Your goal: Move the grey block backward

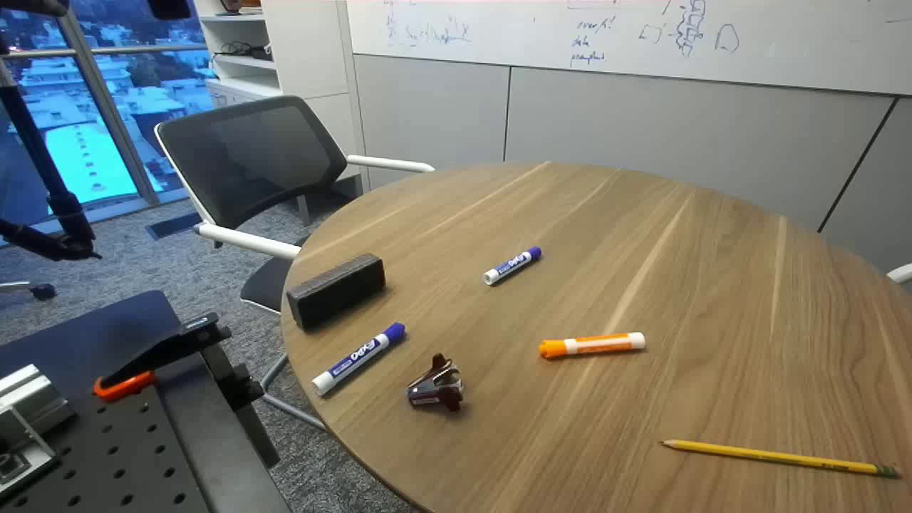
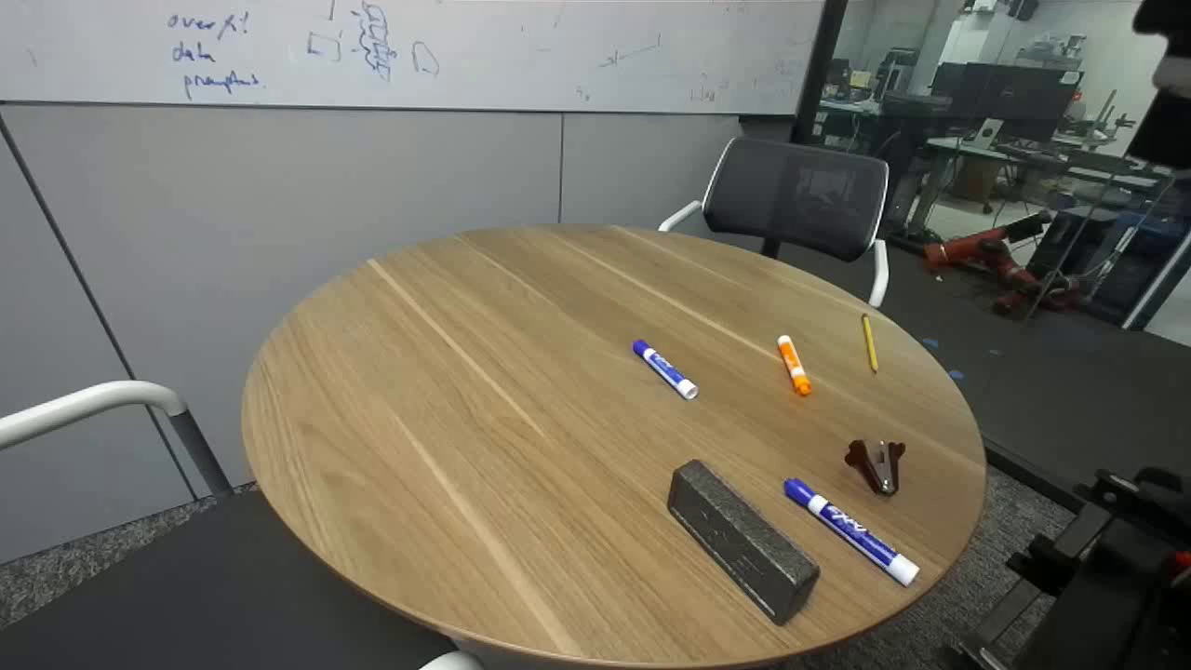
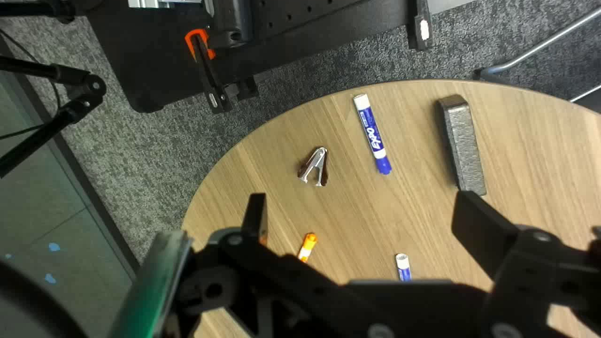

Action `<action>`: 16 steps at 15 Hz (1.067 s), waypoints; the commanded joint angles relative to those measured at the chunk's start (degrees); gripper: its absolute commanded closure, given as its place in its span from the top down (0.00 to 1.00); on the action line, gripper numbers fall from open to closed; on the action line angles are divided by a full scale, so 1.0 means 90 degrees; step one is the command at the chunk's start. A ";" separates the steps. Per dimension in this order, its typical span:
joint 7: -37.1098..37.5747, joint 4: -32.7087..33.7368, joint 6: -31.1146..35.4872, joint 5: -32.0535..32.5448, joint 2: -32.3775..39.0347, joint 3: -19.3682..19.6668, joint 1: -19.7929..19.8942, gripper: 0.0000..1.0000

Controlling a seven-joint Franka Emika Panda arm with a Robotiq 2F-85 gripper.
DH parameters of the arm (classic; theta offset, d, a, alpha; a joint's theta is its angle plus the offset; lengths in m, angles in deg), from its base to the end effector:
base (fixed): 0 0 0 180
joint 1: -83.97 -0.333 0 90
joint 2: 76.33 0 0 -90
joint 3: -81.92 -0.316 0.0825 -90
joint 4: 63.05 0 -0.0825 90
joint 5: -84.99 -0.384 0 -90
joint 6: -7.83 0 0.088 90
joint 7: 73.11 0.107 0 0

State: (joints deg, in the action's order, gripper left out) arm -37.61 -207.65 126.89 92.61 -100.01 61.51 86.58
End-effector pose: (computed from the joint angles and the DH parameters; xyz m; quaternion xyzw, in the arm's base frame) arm 0.3897 0.1176 0.4103 0.9823 -0.1347 0.0283 0.1275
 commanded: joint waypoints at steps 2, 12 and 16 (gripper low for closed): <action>0.0082 0.0019 -0.0023 0.0104 0.0035 0.0220 -0.0231 1.00; 0.0381 0.0353 0.0451 0.0341 0.0998 0.0138 -0.0097 1.00; 0.0661 0.0646 0.1737 0.0667 0.2374 0.0420 -0.0101 1.00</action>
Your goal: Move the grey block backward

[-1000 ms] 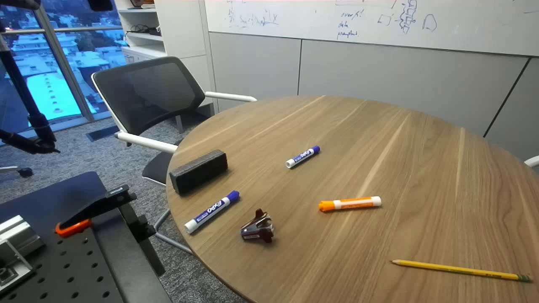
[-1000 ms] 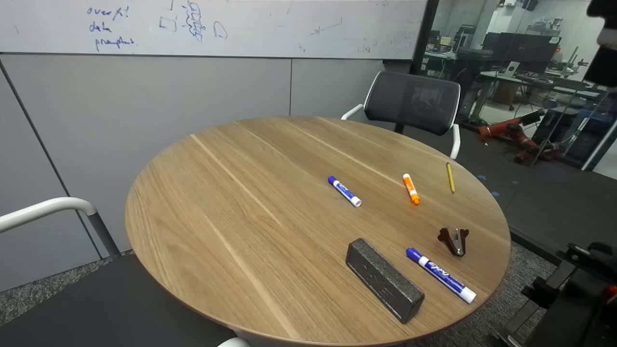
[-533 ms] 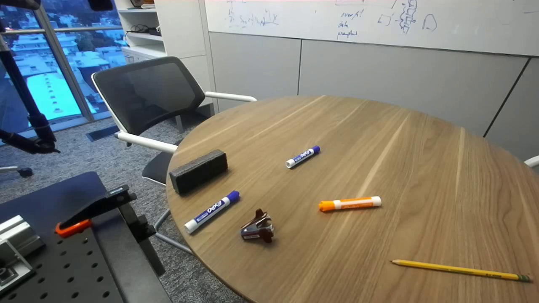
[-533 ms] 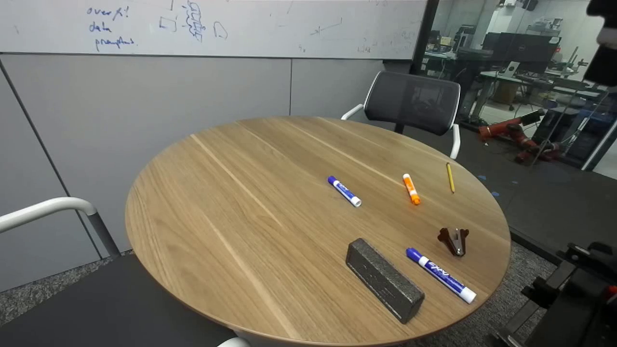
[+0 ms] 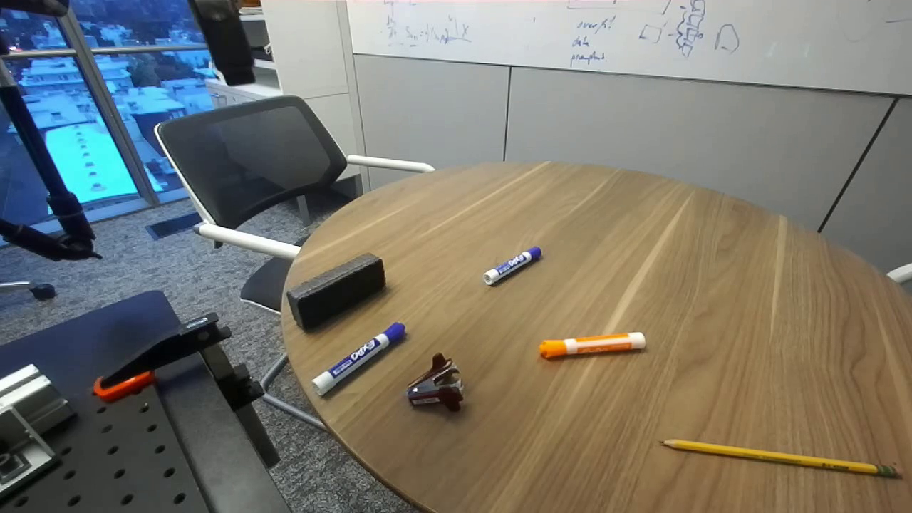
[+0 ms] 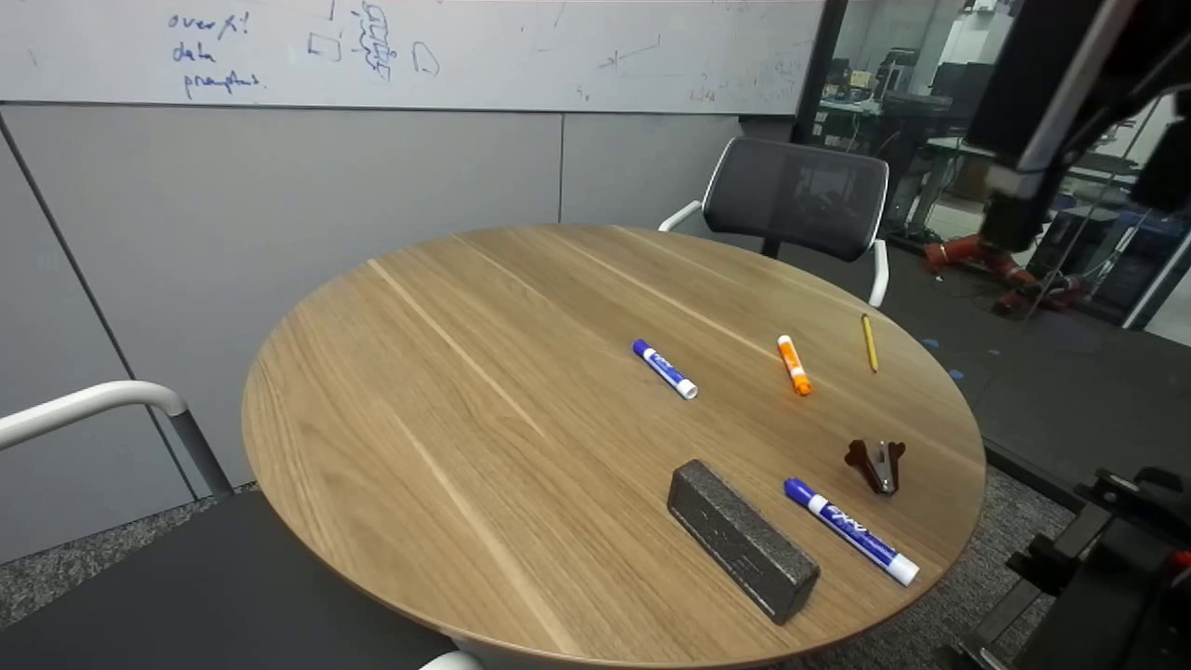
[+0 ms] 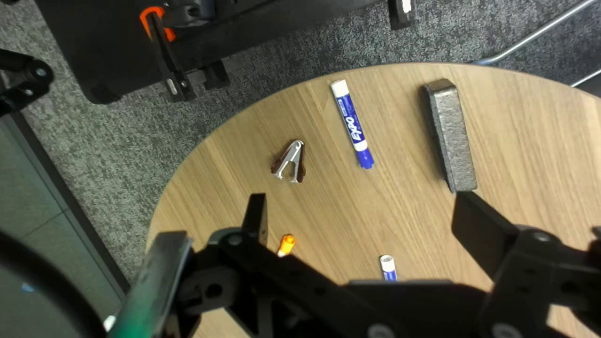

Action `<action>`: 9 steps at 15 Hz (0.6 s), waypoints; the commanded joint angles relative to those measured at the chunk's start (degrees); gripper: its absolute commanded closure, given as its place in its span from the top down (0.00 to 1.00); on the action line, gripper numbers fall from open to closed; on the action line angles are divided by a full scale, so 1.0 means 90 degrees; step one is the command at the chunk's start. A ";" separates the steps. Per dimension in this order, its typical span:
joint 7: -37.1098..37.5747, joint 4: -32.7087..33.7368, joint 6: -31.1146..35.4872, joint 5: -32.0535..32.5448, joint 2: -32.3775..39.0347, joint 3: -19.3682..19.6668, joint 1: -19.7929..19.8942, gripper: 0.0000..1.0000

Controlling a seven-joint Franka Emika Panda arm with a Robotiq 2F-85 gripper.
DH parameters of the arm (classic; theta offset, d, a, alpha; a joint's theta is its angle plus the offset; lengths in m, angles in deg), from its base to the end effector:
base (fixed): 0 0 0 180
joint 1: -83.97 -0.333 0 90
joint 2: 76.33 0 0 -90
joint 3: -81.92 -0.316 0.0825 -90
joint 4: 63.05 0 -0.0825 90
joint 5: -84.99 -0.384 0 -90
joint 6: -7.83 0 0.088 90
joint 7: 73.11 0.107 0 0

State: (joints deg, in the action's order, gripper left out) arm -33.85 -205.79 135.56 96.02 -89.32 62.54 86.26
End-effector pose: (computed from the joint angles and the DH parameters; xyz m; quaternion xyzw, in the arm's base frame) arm 0.4248 0.1230 0.3626 0.9840 -0.1360 0.0294 0.1108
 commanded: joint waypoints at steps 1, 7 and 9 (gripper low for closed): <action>0.0245 0.0541 0.1005 0.0286 0.1499 0.0418 -0.0126 1.00; -0.0046 0.0594 0.2317 0.0107 0.2936 0.1146 -0.0739 1.00; -0.0110 0.0605 0.2570 0.0038 0.3230 0.1307 -0.0985 1.00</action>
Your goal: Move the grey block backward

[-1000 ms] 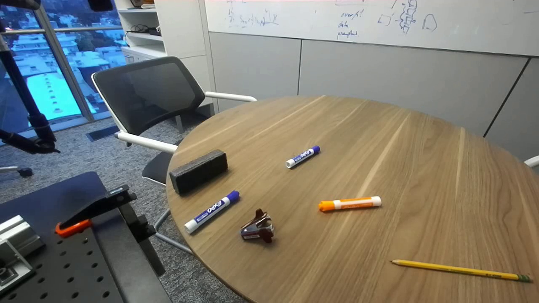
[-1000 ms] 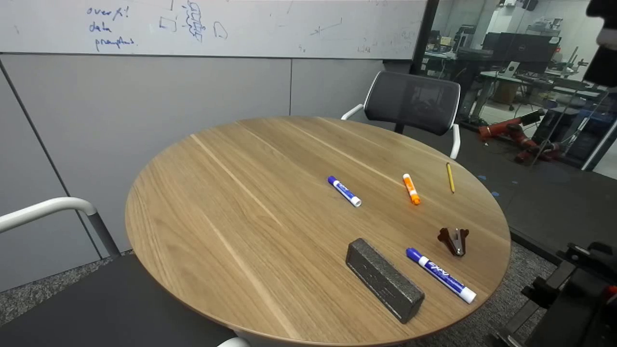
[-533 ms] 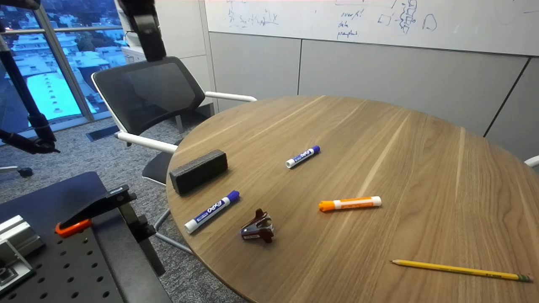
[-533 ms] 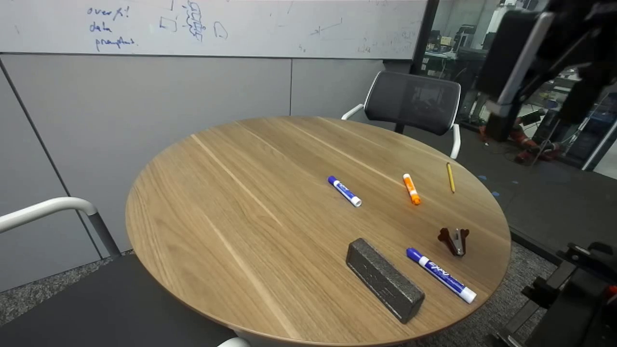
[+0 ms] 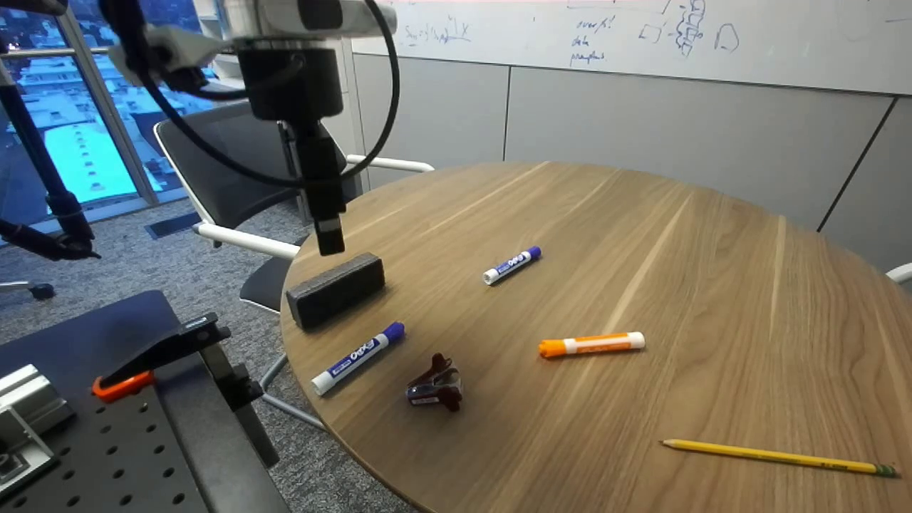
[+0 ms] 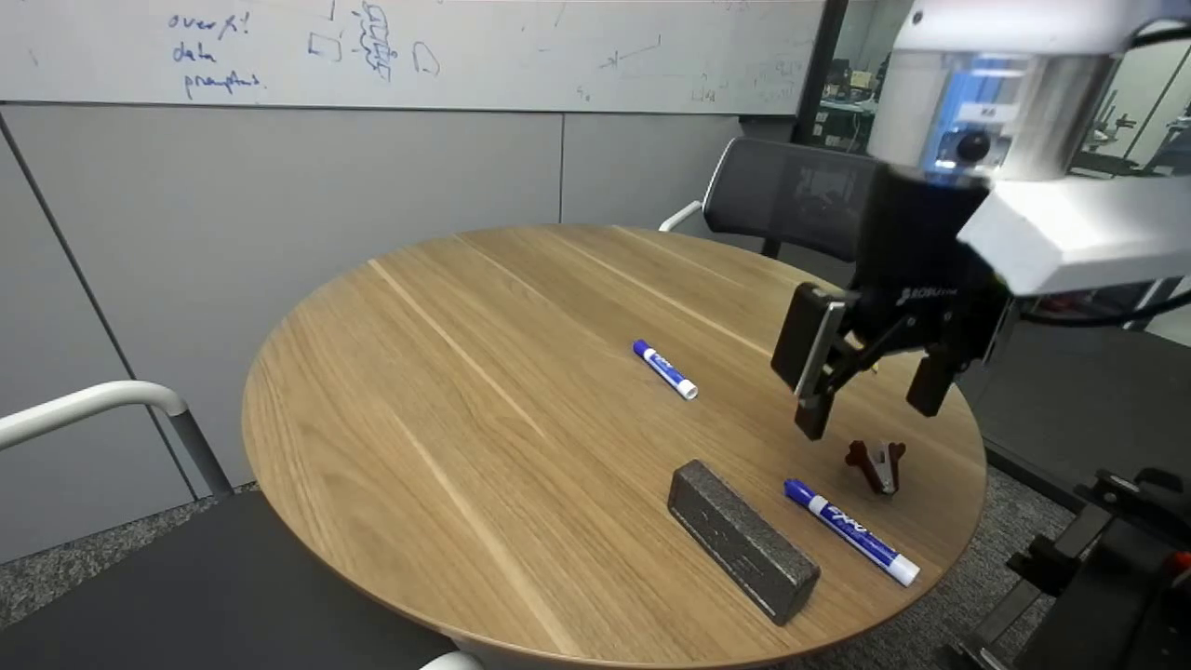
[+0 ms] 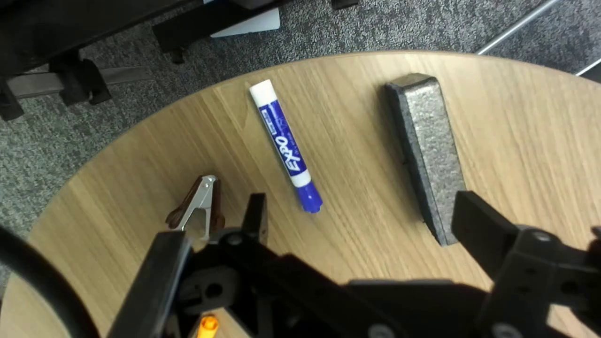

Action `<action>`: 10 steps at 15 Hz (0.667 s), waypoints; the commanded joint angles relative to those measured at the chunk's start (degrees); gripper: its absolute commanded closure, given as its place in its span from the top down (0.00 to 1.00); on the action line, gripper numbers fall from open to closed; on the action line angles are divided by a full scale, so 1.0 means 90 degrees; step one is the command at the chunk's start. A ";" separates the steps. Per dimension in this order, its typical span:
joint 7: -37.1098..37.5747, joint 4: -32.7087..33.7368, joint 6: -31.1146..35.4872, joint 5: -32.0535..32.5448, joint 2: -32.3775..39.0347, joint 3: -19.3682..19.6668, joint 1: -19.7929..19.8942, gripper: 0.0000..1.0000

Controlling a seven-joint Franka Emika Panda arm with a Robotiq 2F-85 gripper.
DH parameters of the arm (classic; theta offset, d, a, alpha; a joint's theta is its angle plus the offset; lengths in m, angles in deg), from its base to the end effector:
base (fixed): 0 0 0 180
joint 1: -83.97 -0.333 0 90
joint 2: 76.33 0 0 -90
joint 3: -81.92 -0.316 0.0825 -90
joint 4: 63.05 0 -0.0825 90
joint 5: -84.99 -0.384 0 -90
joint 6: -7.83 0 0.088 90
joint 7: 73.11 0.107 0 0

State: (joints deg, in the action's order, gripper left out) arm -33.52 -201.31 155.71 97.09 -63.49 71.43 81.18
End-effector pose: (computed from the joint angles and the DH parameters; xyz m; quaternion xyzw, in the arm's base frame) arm 0.4759 0.1187 0.2165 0.9893 -0.1398 -0.0069 0.0408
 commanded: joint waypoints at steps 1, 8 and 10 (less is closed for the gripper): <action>-0.0165 0.0139 0.0421 -0.0133 0.0509 0.0381 -0.0540 1.00; -0.0243 0.0929 0.0781 -0.0726 0.1557 0.0485 -0.1223 1.00; -0.0161 0.1290 0.0708 -0.0807 0.1890 0.0613 -0.1425 1.00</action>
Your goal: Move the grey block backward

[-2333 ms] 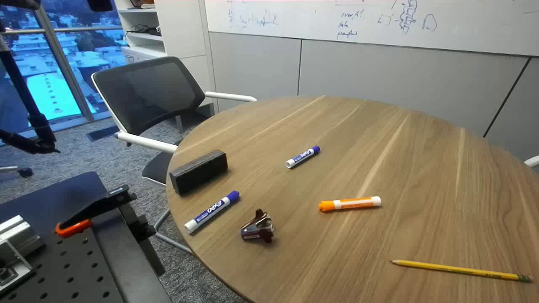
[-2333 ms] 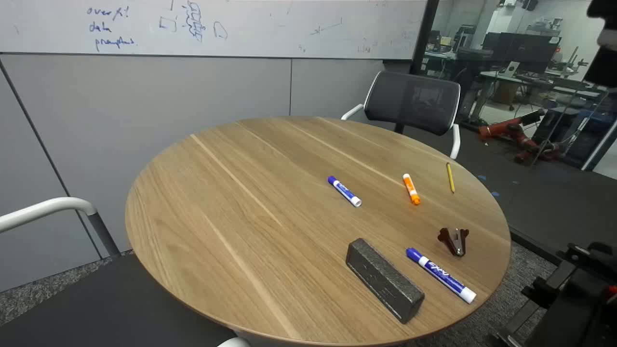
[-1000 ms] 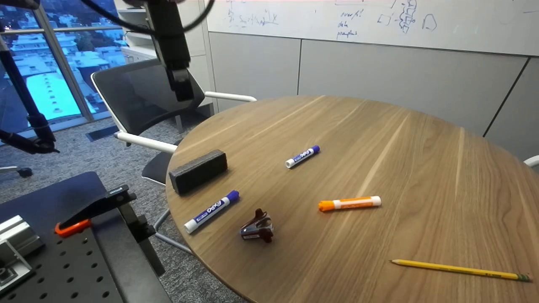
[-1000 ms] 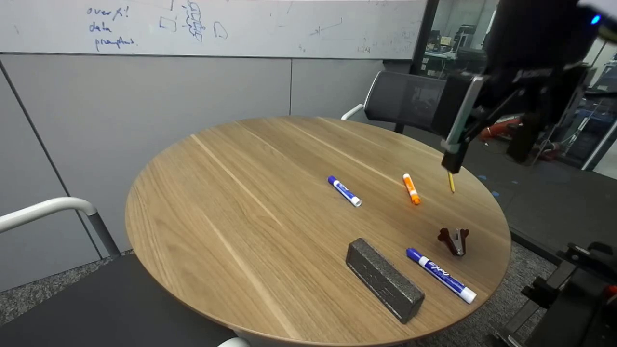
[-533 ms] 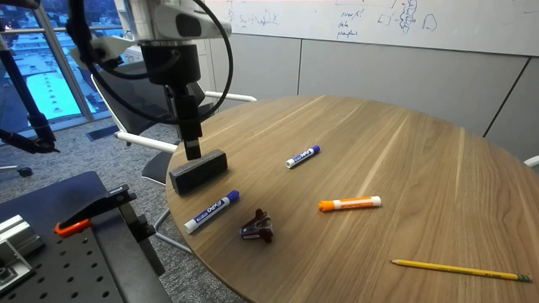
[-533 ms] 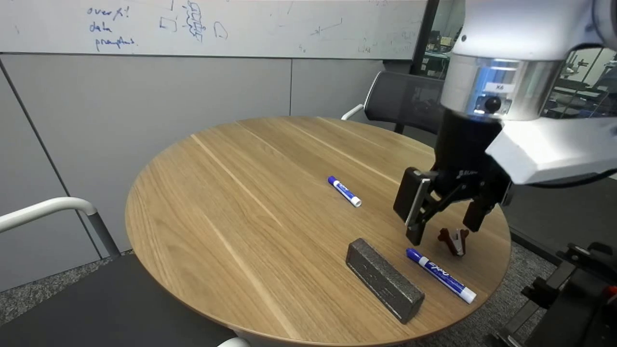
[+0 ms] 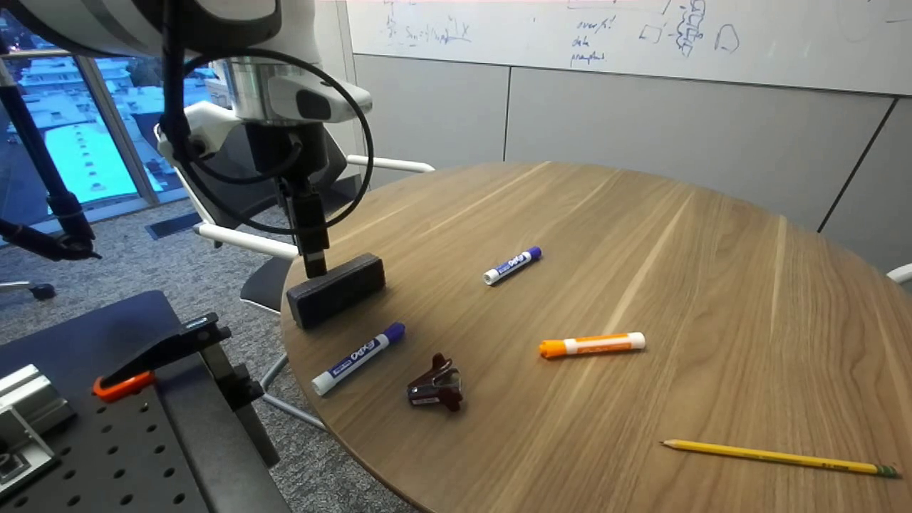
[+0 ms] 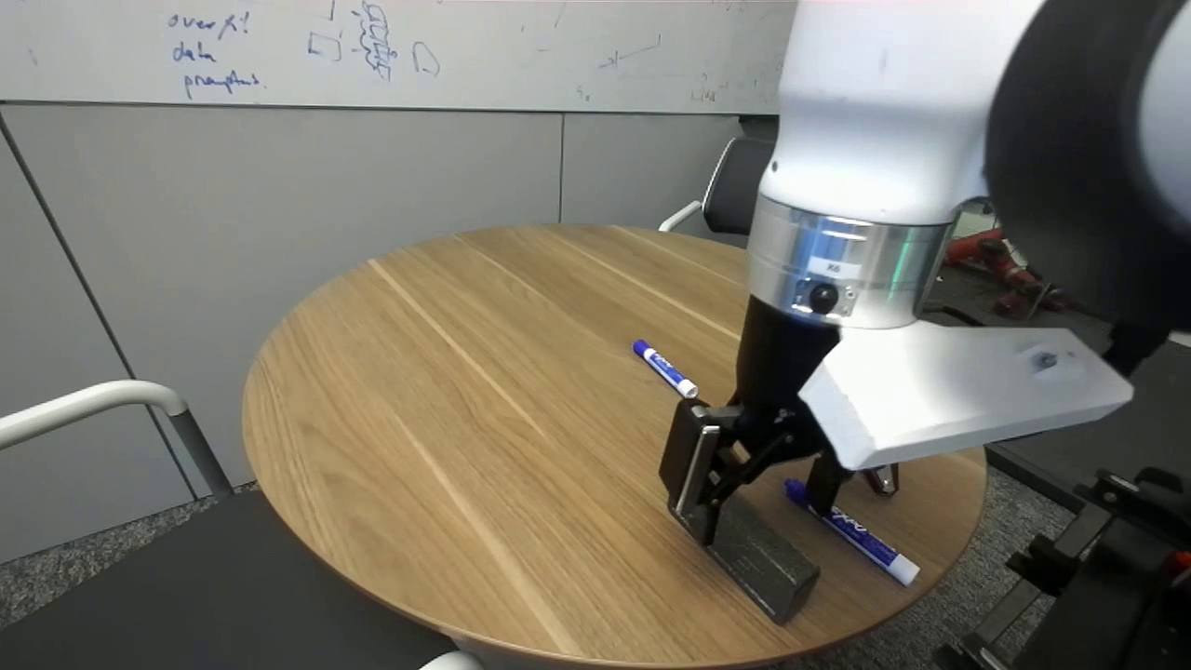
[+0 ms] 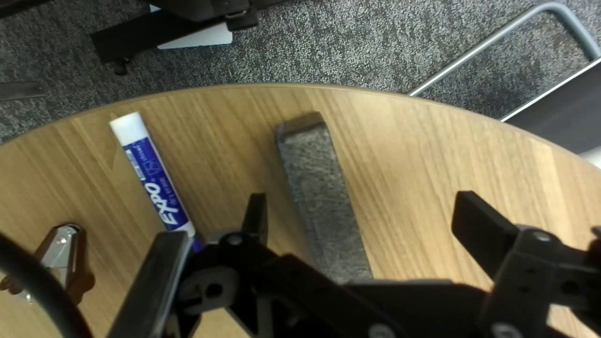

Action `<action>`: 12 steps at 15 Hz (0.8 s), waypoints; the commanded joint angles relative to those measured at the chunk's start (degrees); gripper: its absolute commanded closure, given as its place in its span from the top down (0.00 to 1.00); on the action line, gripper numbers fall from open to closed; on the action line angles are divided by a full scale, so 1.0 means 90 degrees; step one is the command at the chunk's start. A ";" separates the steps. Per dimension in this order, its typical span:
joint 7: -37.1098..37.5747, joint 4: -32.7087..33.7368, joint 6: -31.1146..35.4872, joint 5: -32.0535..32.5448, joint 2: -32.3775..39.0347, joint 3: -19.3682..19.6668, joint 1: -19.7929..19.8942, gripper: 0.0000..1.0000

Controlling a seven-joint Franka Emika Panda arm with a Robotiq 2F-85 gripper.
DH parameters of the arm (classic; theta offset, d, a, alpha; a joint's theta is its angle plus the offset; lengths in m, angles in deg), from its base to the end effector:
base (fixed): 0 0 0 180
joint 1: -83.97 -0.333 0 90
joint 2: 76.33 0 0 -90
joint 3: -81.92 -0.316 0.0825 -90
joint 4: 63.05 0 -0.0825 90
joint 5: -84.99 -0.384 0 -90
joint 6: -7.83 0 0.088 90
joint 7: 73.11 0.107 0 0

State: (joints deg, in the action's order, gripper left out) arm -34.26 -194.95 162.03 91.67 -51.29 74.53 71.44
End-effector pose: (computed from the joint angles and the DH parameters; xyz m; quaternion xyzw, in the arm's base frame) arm 0.4846 0.1834 0.1543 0.9929 -0.1173 -0.0197 0.0075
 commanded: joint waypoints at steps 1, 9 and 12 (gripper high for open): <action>-0.0046 0.0766 -0.0043 -0.0247 0.0691 0.0342 -0.0432 1.00; 0.0018 0.1485 -0.0806 -0.0479 0.1102 0.0669 -0.0681 1.00; 0.0104 0.1650 -0.1115 -0.0417 0.1204 0.0729 -0.0736 1.00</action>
State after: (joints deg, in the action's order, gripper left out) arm -34.07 -182.84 155.02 88.60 -42.13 79.50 66.81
